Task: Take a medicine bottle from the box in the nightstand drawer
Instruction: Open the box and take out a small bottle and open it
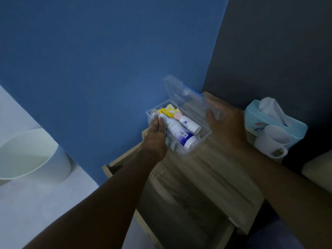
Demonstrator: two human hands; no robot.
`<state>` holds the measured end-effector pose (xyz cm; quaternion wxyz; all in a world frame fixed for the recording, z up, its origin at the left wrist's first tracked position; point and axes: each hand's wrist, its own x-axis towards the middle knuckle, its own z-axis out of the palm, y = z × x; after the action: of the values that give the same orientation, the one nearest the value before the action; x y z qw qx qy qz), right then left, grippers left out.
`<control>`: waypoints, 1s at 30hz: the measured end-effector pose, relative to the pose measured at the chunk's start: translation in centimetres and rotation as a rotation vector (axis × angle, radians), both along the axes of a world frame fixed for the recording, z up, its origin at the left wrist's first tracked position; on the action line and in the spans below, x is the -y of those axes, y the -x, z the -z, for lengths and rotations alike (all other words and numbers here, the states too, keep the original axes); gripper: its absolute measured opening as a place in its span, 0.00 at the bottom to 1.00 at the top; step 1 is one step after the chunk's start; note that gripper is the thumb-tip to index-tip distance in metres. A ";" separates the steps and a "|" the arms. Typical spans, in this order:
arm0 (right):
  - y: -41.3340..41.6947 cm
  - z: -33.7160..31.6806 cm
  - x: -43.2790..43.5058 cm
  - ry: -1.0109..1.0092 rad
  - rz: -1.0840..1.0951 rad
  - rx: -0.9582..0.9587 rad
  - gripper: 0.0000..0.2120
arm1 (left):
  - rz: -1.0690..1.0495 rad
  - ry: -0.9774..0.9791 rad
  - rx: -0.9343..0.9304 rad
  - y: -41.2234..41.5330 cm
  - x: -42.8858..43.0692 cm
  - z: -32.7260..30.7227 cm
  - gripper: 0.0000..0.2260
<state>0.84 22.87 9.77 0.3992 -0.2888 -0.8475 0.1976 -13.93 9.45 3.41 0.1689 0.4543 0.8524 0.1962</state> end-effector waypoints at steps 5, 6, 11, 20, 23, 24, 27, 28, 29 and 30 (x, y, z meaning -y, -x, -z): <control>-0.4 -0.4 -4.3 -0.217 0.128 0.219 0.16 | 0.047 0.134 -0.152 -0.4 -0.6 0.5 0.36; -0.4 0.0 -5.1 -0.208 0.166 0.264 0.17 | 0.055 0.148 -0.175 -0.3 -0.6 0.6 0.35; 0.0 2.4 -7.7 -0.067 0.282 0.475 0.23 | 0.072 0.140 -0.288 -0.2 -0.4 1.7 0.34; 0.7 5.4 -8.7 0.106 0.366 0.522 0.24 | 0.069 0.125 -0.290 0.1 -0.3 2.3 0.34; 1.5 4.9 -8.2 0.029 0.351 0.440 0.23 | 0.071 0.104 -0.288 0.1 -0.3 2.1 0.35; 2.1 4.5 -7.8 -0.006 0.298 0.397 0.22 | 0.072 0.101 -0.291 0.1 -0.3 2.0 0.36; 4.4 3.7 -6.6 -0.053 0.040 0.375 0.16 | 0.078 0.103 -0.303 -0.1 -0.5 1.8 0.36; 5.3 3.7 -6.3 -0.038 -0.038 0.405 0.15 | 0.079 0.107 -0.308 -0.1 -0.5 1.8 0.36; 6.3 4.0 -6.1 -0.024 -0.097 0.439 0.14 | 0.078 0.112 -0.311 -0.1 -0.5 1.7 0.35; 7.3 4.3 -5.9 -0.002 -0.134 0.468 0.14 | 0.078 0.119 -0.310 0.0 -0.5 1.7 0.35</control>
<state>-6.42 28.78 5.49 0.1781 -0.2694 -0.9344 0.1502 -13.92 9.94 1.73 0.0695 0.5011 0.8600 0.0664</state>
